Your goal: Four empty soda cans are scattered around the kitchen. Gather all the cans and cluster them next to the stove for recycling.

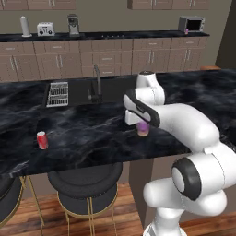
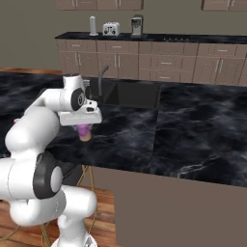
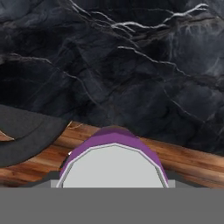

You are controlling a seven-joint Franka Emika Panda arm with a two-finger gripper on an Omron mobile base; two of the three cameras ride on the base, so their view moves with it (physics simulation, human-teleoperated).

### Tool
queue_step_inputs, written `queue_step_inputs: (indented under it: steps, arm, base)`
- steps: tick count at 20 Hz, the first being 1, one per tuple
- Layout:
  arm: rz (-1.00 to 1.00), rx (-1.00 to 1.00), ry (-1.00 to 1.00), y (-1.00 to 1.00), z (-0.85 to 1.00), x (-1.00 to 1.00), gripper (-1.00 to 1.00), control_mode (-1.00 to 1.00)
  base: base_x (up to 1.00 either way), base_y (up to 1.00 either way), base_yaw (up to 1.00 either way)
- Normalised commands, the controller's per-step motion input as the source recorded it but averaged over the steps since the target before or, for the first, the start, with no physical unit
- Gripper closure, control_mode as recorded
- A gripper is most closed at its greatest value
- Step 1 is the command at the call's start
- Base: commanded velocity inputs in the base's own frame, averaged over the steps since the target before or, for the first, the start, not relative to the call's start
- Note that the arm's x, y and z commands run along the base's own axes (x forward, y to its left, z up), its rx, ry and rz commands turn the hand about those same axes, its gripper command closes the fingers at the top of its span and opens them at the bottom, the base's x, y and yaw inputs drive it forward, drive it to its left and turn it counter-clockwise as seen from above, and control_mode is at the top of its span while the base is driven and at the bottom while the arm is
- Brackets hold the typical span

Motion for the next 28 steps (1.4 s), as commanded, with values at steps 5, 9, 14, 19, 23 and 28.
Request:
queue_step_inputs:
  steps: [5,9,14,19,23,28]
  arm:
    - [0.00,-0.04,0.00,-0.30,0.48,-0.23,1.00,-1.00]
    - [0.00,-0.01,-0.01,-0.12,0.44,-0.36,1.00,-1.00]
    - [0.04,0.00,-0.01,0.00,0.31,-0.39,1.00,-1.00]
    - [0.02,0.00,-0.04,-0.01,0.20,-0.40,1.00,-1.00]
    - [0.00,0.02,-0.03,-0.05,0.13,-0.31,1.00,-1.00]
    - [-0.02,0.01,-0.03,-0.06,0.03,-0.15,1.00,-1.00]
  base:
    - [0.00,0.00,0.00]
    - [0.00,0.00,0.00]
    - [0.00,0.00,0.00]
    - [0.00,0.00,0.00]
    - [0.00,0.00,0.00]
    - [0.00,0.00,0.00]
